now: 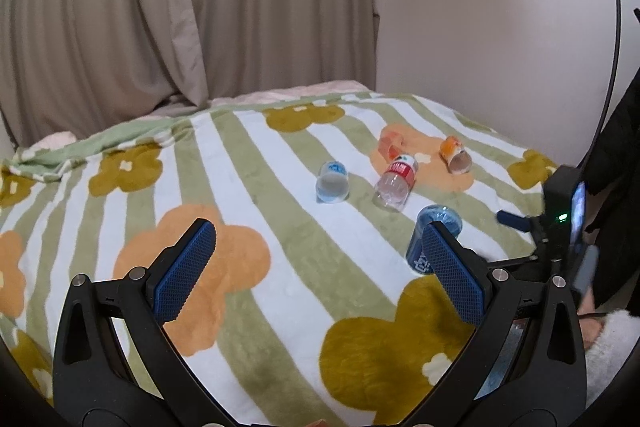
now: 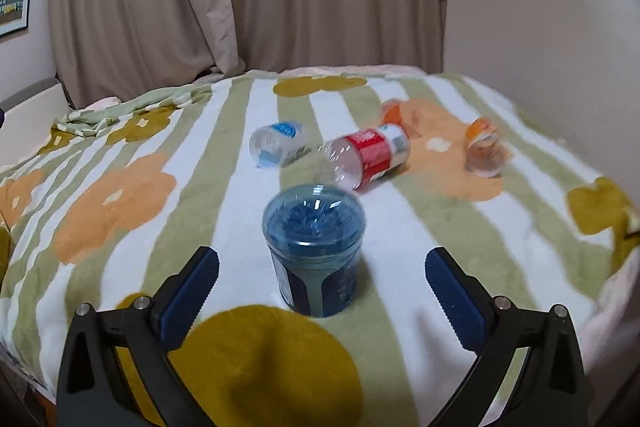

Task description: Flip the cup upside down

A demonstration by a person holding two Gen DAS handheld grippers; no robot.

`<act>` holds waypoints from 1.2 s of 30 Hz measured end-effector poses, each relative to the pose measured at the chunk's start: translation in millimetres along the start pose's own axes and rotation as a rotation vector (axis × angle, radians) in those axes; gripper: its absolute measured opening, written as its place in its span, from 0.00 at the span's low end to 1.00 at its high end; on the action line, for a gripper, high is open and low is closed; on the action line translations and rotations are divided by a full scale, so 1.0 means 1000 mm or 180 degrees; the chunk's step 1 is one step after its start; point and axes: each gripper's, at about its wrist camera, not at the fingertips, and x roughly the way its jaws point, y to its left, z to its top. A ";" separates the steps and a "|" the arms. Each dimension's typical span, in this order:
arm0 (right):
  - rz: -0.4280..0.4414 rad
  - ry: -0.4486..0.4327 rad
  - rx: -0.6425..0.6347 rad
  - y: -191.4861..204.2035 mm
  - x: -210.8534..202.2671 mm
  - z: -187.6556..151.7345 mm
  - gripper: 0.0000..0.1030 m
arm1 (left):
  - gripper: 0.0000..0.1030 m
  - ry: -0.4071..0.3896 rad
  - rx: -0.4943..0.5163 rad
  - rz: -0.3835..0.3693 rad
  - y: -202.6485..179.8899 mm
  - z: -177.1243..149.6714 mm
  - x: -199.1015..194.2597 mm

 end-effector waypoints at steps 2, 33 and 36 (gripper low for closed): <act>-0.0065 -0.0078 0.0028 0.001 -0.025 0.011 1.00 | 1.00 -0.0089 0.0000 0.0004 -0.003 0.006 -0.008; -0.1124 -0.0977 0.0416 -0.003 -0.216 0.065 1.00 | 1.00 -0.0798 0.0143 -0.0259 -0.057 0.053 -0.061; -0.1126 -0.0974 0.0413 -0.003 -0.216 0.064 1.00 | 1.00 -0.0797 0.0153 -0.0259 -0.058 0.052 -0.062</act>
